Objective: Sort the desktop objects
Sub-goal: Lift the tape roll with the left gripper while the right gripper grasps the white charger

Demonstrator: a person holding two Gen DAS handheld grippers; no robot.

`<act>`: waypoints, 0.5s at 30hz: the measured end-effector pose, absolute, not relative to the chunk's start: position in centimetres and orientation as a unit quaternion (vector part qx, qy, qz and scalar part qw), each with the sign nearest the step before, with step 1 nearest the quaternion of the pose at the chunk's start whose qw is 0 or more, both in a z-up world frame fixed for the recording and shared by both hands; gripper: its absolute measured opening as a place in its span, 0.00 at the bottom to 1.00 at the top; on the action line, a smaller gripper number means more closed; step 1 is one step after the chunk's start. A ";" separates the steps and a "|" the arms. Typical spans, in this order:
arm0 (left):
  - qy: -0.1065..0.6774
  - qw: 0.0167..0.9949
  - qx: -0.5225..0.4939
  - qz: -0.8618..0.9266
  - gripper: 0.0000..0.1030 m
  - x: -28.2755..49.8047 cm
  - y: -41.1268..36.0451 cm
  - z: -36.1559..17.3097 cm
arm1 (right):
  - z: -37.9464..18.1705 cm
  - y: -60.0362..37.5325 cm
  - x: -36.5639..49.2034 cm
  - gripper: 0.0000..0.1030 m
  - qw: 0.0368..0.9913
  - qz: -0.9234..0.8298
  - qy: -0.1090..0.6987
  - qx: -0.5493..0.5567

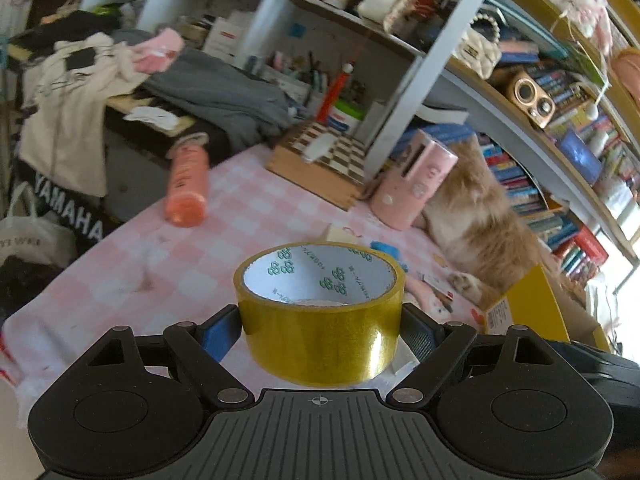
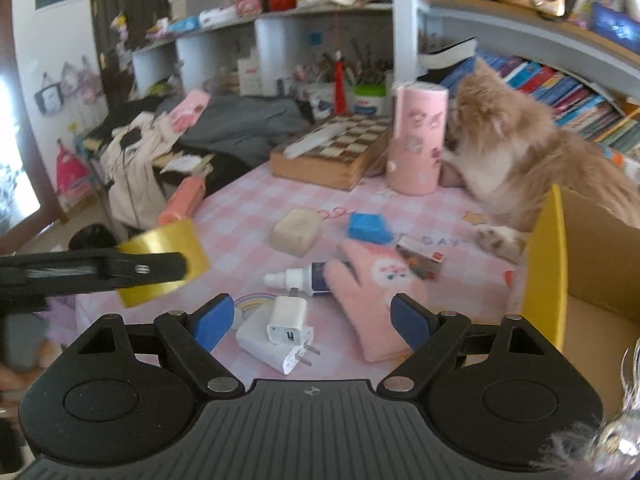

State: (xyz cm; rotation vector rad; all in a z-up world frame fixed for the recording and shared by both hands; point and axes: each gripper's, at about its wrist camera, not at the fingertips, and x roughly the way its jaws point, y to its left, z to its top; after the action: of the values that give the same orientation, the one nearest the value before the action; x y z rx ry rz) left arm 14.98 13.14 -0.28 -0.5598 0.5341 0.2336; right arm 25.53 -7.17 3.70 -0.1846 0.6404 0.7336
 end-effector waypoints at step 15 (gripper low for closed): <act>0.276 0.914 -0.244 0.170 0.84 12.9 12.6 0.1 | -1.1 -3.8 28.7 0.38 0.845 0.376 0.363 -0.108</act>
State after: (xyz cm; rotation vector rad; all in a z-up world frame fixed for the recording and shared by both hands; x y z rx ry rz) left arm 12.91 12.62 0.12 -0.5027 0.5681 0.3494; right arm 28.65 -3.80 -1.08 -0.2286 0.7663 0.7942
